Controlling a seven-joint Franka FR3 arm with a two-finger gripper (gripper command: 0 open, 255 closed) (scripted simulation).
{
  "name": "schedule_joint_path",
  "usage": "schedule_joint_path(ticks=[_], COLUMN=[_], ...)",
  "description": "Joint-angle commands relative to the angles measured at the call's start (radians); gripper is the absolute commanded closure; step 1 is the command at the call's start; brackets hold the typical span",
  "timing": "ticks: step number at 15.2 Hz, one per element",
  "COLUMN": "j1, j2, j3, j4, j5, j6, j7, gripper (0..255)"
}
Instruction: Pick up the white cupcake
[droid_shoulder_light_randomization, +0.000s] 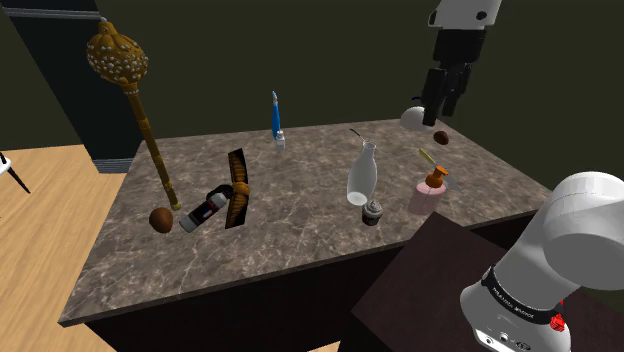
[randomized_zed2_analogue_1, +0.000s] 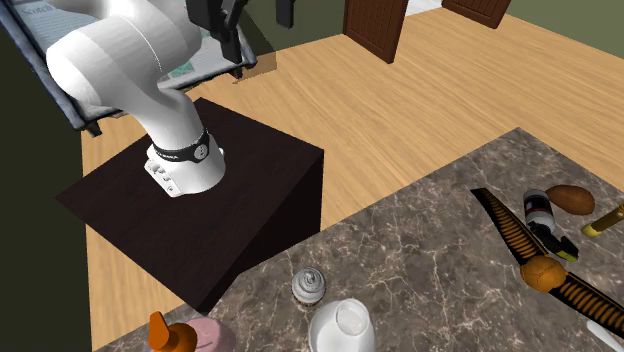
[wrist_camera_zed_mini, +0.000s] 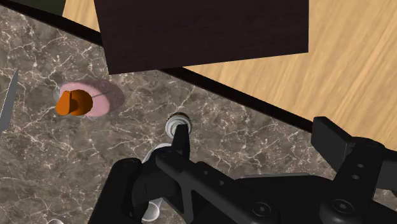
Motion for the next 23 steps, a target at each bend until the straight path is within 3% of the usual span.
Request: schedule_joint_path(ticks=[1,7,13,18,23], j1=[0.000,-0.027,-0.058,-0.091,-0.140], j2=[0.000,-0.014,0.047,0.173,0.374], j3=[0.000,0.010,0.018,0.025,0.037], j4=[0.000,-0.213,-0.381,-0.477,-0.522], j5=[0.000,-0.020,-0.043,-0.070,-0.116], j6=[0.000,0.247,0.523,0.785,1.070], j7=[0.000,0.038,0.080,0.122,0.181], gripper=[0,0,0,0,0])
